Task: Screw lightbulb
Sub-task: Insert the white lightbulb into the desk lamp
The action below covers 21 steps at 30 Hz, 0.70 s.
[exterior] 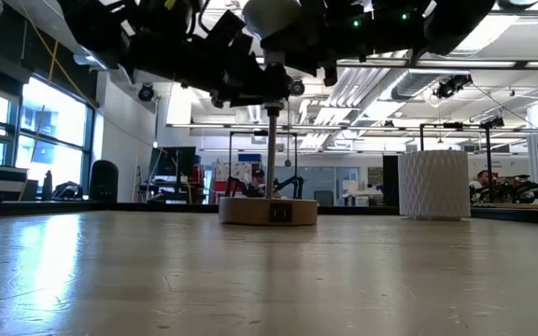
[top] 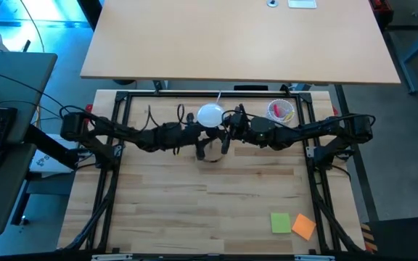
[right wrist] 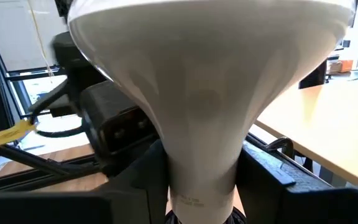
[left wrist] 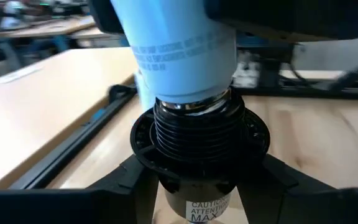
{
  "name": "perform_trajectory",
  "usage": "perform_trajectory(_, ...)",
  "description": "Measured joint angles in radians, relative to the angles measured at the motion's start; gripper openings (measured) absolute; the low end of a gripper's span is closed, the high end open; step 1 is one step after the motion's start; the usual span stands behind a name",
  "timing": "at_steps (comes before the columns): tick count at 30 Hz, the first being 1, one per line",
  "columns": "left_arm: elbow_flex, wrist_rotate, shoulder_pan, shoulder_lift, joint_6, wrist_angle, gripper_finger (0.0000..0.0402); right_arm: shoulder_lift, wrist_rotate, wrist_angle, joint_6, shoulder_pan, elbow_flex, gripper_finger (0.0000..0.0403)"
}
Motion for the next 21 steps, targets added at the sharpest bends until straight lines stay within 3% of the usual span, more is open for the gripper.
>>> perform_trajectory(8, 0.001, -0.278, -0.071, 0.149, -0.079, 0.261, 0.0162, 0.001, 0.081, -0.008, -0.035, 0.030, 0.000, 0.0142)
perform_trajectory(12, 0.002, -0.338, -0.088, 0.238, -0.074, 0.440, 0.0162, 0.000, 0.168, -0.018, -0.020, 0.056, 0.001, 0.0142)
perform_trajectory(16, 0.005, -0.385, -0.102, 0.257, -0.059, 0.473, 0.0165, 0.001, 0.263, -0.020, 0.100, 0.081, 0.003, 0.0142)
perform_trajectory(21, 0.005, -0.400, -0.103, 0.240, -0.072, 0.438, 0.0232, 0.001, 0.338, -0.022, 0.116, 0.108, 0.002, 0.0140)
